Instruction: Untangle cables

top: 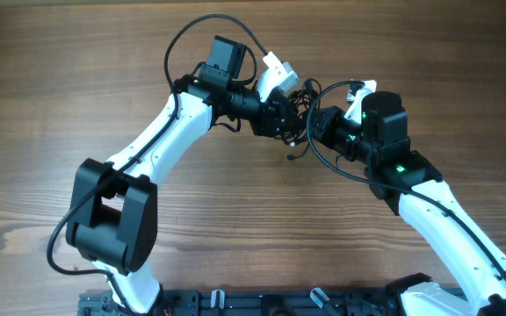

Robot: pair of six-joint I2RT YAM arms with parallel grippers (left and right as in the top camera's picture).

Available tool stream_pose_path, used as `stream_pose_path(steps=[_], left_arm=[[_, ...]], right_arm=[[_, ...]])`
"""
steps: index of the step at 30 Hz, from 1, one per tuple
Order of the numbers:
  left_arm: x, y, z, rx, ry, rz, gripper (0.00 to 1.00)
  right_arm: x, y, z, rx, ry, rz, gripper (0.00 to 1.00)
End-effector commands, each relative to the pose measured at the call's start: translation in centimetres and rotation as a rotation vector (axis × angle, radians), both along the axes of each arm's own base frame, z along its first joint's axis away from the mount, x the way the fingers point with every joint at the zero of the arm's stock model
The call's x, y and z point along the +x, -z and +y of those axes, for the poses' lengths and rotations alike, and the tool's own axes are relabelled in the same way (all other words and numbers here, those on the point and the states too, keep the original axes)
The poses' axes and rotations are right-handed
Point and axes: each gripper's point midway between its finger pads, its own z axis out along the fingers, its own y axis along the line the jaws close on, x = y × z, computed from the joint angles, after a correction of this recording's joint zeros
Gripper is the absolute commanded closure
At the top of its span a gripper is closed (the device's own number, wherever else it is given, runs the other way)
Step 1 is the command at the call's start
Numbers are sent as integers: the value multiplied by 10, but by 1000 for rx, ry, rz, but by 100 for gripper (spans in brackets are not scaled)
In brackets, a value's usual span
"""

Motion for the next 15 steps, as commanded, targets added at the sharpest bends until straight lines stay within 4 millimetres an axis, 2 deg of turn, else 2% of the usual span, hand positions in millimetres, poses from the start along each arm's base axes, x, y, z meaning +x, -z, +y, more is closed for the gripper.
stream_pose_path(steps=[1,8,15], left_arm=[[14,15,8,79,-74,-14,57],[23,22,13,128,-126,-24,57],[28,18,11,113,-144,-32,57]], right_arm=[[-7,-13,13,40,-84,-29,95],[-8,-18,17,58,-105,-45,95],[-8,-19,18,59,-110,-47,96]])
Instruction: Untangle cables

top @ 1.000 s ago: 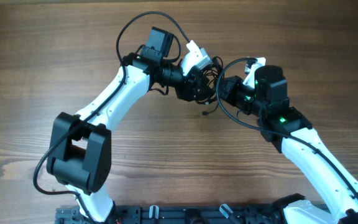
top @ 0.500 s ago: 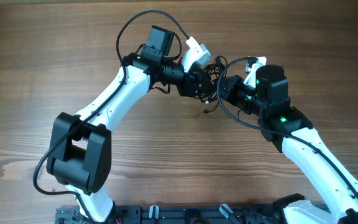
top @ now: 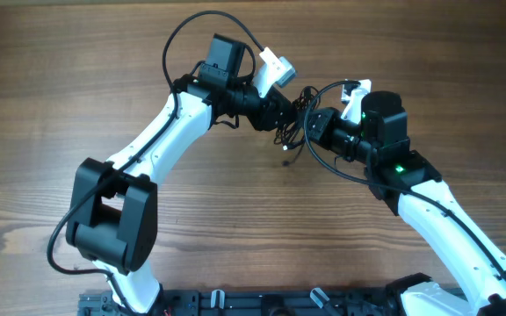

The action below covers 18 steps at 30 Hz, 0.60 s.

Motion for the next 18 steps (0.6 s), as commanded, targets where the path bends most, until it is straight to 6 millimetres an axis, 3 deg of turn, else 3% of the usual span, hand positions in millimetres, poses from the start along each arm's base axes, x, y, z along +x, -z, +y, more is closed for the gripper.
stream_pose_path(steps=[1,8,12,18], left_arm=[[4,5,2,10,-29,15,57],[-13,-5,-6,-70,31,96,53],[-22,0,-4,-49,36,140,51],[-30,6,-2,-25,35,185,62]], right_arm=[[-2,-12,5,13,-38,-40,95],[0,-11,3,5,-24,-43,95],[2,-13,2,3,-15,-52,95],[5,-16,1,5,-4,-73,95]])
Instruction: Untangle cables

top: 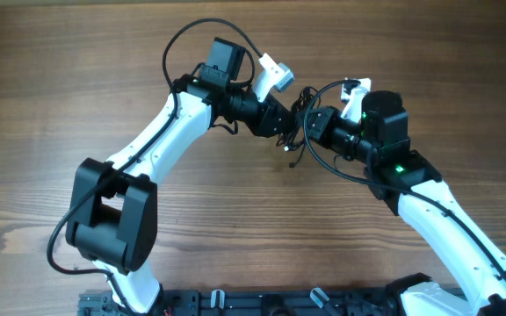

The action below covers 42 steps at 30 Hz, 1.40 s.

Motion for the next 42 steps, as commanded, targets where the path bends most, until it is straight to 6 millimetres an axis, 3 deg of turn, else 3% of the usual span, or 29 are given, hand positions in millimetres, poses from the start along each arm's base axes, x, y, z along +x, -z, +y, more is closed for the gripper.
stream_pose_path(steps=[1,3,7,11,15,21,24,26,29,33,36,42], left_arm=[[-6,3,-2,-10,18,31,68],[-6,3,-2,-7,16,29,82],[-6,3,-2,-8,16,28,96],[3,4,6,1,-13,16,95],[22,5,34,5,-95,39,94],[35,5,62,-5,-171,84,94],[27,-3,58,-64,-138,121,86],[20,-9,51,-96,-105,131,56],[12,-9,37,-94,-65,120,38],[5,-1,19,-39,-25,64,36],[4,-1,8,-36,-6,24,40],[9,3,5,-28,-11,4,42]], right_arm=[[4,-12,-1,-7,4,-53,95],[4,-12,-1,-8,7,-54,95],[6,-11,-3,-18,22,-55,95],[6,1,-13,-59,68,-18,95],[4,24,-32,-164,146,48,95],[-2,45,-55,-275,228,115,95],[-2,44,-54,-276,218,109,95],[0,39,-47,-258,183,78,95],[3,21,-29,-200,86,-9,95],[3,8,-15,-135,26,-45,95],[-1,6,-10,-115,-5,-42,95],[-4,-10,4,-46,-80,-92,95]])
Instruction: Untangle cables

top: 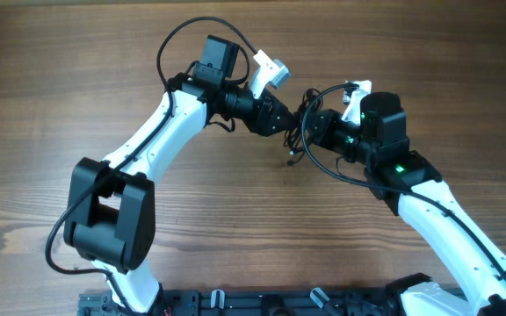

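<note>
A small tangle of thin black cables [298, 123] hangs between my two grippers at the table's far middle. My left gripper [284, 121] comes in from the left and appears shut on the tangle's left side. From the right, my right gripper [311, 125] appears shut on the other side. A loose cable end [290, 160] dangles below the tangle. The fingers are small and partly hidden by the cables in this overhead view.
The wooden table [77, 96] stretches all around the arms. A black cable loop [323, 167] of the right arm's own wiring curves just below the tangle. A black rail [262, 303] runs along the near edge.
My left arm has shifted slightly left and back, its wrist a little farther from the right gripper. The right gripper has barely moved. The tangle still hangs between them.
Both grippers were close together on the tangle at the far middle of the table. At each later moment the left arm stood a little farther left and back, while the right arm stayed nearly in place. The cables remain bunched between the two grippers.
</note>
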Robot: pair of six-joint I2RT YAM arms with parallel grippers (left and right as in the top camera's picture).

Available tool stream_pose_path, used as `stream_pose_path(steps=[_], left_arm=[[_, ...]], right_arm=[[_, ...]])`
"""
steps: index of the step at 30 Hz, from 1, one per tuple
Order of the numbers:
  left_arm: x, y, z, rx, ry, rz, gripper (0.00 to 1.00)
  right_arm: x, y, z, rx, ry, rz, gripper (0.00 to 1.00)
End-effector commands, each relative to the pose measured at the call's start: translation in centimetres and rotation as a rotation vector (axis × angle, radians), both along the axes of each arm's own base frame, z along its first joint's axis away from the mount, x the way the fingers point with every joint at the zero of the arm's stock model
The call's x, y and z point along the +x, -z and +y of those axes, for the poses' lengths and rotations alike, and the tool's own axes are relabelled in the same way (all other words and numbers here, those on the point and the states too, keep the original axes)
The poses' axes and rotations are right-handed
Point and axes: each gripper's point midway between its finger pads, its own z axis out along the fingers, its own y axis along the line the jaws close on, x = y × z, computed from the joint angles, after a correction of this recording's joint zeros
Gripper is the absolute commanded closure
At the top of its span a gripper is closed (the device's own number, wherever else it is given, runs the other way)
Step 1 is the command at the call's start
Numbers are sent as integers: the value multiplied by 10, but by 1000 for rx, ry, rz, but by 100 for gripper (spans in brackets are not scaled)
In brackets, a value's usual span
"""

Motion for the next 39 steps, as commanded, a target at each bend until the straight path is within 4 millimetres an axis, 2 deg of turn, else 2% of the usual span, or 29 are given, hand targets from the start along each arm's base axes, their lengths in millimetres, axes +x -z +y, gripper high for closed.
stream_pose_path(steps=[1,6,13,14,16,17,19,22,23,25,26,27,28,29,32,37,39], left_arm=[[4,15,1,27,-6,6,42],[2,31,-1,42,-6,52,44],[2,33,-1,45,-14,74,46],[2,33,-1,45,-13,74,50],[1,32,-2,38,-9,77,70],[0,31,-3,30,-4,81,76],[-4,26,-6,-4,17,94,75],[-7,23,-7,-22,28,101,93],[-7,23,-7,-22,28,102,96],[-7,23,-7,-22,28,102,96],[-7,23,-7,-21,28,104,84],[-7,23,-7,-20,28,107,65],[-8,24,-6,-18,28,112,53],[-9,24,-6,-15,27,119,46],[-11,26,-5,-8,27,135,45],[-13,29,-3,13,18,147,61],[-15,31,-1,22,17,164,64]], right_arm=[[-5,-25,15,65,-94,-70,95],[-5,-28,15,64,-95,-84,95],[-4,-30,15,65,-95,-96,95],[-3,-30,14,62,-89,-97,95],[-2,-29,13,57,-81,-97,95],[-2,-29,13,56,-79,-98,95],[-1,-29,12,54,-75,-98,95],[0,-29,11,51,-68,-99,95],[0,-29,11,49,-65,-100,96],[0,-28,11,49,-65,-98,95],[0,-28,11,48,-65,-98,95],[0,-28,11,48,-65,-97,95],[0,-28,11,48,-64,-98,95],[0,-28,10,48,-64,-98,95],[0,-28,10,49,-60,-97,95],[0,-29,10,50,-60,-100,95],[1,-30,10,50,-60,-102,95]])
